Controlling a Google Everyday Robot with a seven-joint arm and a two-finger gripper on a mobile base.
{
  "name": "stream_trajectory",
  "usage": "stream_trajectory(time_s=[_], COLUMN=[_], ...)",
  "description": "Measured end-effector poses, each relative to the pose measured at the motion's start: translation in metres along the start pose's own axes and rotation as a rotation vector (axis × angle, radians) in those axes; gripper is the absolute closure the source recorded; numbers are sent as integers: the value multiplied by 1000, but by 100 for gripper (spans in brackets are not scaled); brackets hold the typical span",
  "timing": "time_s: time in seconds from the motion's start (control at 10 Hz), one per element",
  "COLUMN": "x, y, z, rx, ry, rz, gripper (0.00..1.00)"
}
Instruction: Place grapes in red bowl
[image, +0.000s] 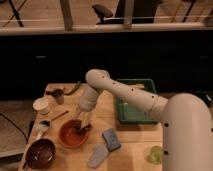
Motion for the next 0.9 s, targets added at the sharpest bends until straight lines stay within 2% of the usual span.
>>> stream_trajectory(time_s=[0.9], x=[6], y=[-3], z=[-2], rx=[-9], ry=[-6], rz=[11], gripper=[20])
